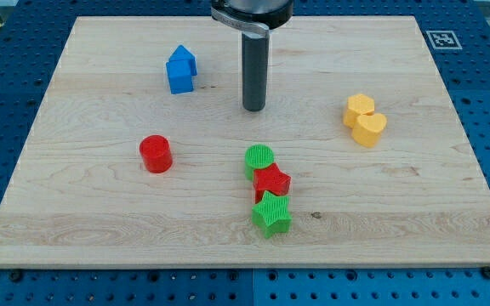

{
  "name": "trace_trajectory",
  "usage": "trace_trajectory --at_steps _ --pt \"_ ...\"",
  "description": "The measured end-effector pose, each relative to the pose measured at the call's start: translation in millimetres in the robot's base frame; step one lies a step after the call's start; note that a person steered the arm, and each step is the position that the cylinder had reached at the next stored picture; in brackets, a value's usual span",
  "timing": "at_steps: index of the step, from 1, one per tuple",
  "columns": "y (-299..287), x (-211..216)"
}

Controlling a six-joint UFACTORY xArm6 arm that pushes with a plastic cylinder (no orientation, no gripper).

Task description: Move your arm to the center of the board

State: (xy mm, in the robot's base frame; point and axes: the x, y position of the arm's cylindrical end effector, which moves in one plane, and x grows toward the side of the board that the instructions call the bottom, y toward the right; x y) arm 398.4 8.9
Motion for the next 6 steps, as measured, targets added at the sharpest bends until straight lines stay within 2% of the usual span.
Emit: trace_trajectory --at_steps 2,6 --pt "0.0 6.5" --pt "-43.1 9.9"
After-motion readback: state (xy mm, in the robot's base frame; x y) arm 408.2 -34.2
